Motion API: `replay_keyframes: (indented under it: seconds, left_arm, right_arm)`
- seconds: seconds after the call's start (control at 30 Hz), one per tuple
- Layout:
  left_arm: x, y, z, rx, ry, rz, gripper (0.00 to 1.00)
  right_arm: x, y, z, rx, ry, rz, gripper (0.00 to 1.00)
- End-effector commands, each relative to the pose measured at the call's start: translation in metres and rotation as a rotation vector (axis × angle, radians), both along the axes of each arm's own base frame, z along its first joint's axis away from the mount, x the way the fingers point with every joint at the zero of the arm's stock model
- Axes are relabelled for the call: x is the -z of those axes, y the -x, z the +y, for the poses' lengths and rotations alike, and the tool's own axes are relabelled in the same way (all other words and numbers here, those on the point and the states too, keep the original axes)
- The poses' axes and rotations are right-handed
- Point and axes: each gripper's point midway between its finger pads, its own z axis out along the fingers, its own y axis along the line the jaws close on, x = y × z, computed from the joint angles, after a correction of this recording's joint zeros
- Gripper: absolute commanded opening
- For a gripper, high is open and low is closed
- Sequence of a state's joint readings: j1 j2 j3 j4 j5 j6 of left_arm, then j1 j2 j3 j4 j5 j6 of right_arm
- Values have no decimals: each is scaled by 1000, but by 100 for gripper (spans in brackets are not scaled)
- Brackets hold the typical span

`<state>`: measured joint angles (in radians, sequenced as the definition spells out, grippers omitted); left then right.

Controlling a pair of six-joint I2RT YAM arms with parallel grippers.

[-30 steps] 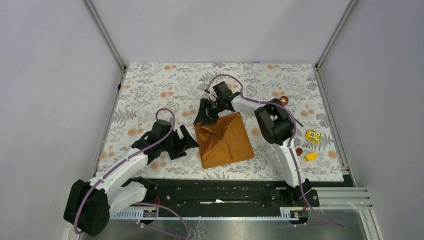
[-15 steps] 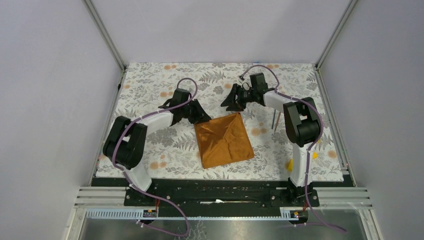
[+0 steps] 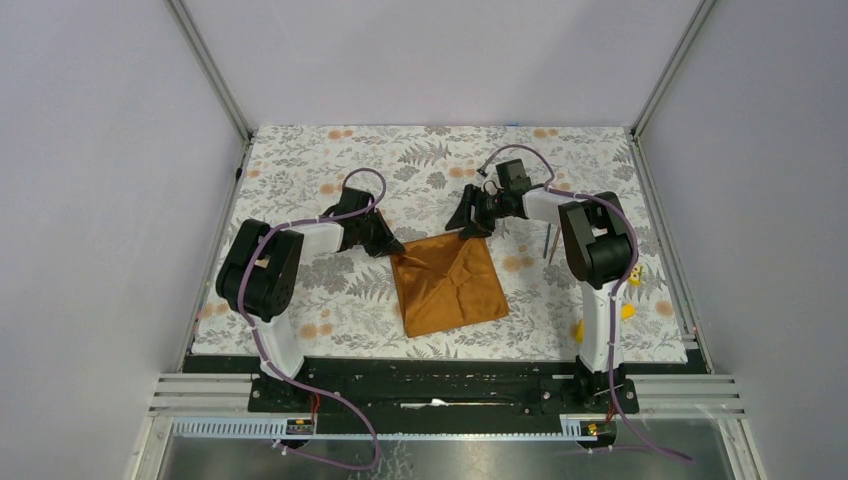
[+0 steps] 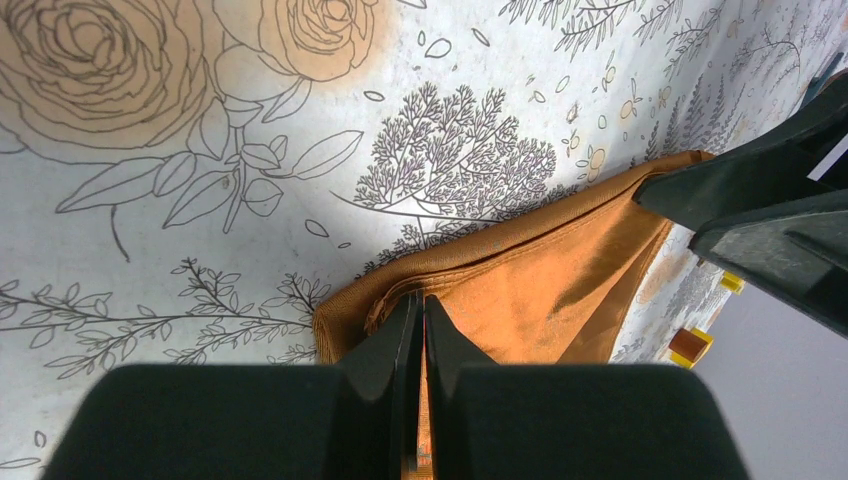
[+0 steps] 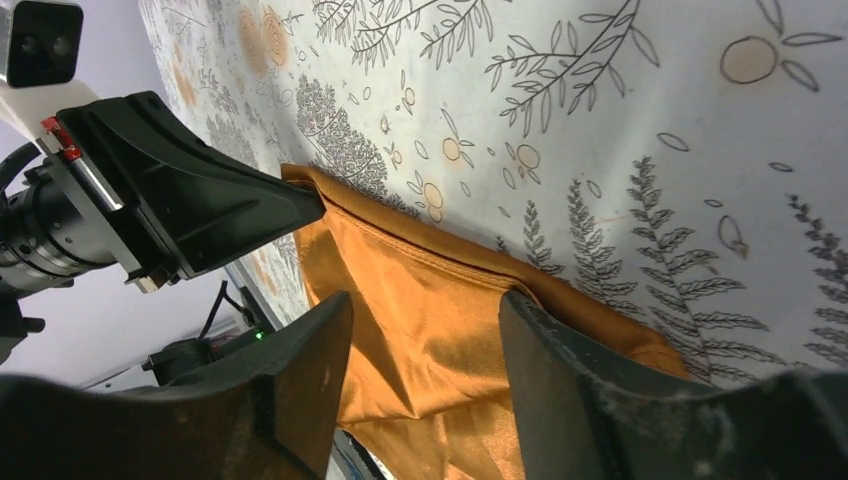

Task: Fold the napkin into a case and place the utensils inside
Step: Smooth out the top corner of the square-folded napkin from the folded napkin.

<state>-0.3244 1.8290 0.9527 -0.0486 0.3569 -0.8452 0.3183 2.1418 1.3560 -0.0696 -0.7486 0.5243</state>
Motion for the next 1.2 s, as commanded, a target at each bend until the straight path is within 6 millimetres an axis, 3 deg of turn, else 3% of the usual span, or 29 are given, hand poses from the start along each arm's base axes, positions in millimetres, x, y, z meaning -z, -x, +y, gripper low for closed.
replay_keyframes:
  seconds: [0.0, 0.07, 0.13, 0.27, 0.37, 0.57, 0.77, 0.93, 1.17]
  left_arm:
    - [16, 6, 11, -15, -60, 3, 6]
    - [18, 9, 13, -23, -65, 8, 4]
    - [19, 11, 15, -32, -67, 9, 2]
    - [18, 15, 21, -53, -77, 4, 0]
    - [19, 17, 23, -65, -74, 2, 0]
    - [23, 18, 26, -83, -78, 3, 0]
    - [22, 17, 27, -90, -83, -6, 0]
    - [19, 15, 27, -85, -87, -14, 0]
    - [4, 7, 21, -61, -63, -48, 0]
  right_arm:
    - [-66, 11, 22, -37, -9, -146, 69]
    - [-92, 32, 37, -62, -19, -194, 76]
    - [-100, 63, 58, -119, -52, -186, 80]
    - [-89, 134, 98, -209, -229, -76, 80]
    - [-77, 167, 114, -241, -282, -32, 78]
    - [-55, 186, 116, -244, -302, 22, 68]
    - [-34, 209, 123, -284, -287, 75, 66]
    - [-24, 219, 115, -287, -246, 90, 66]
    - [-49, 218, 109, -324, -211, 5, 70]
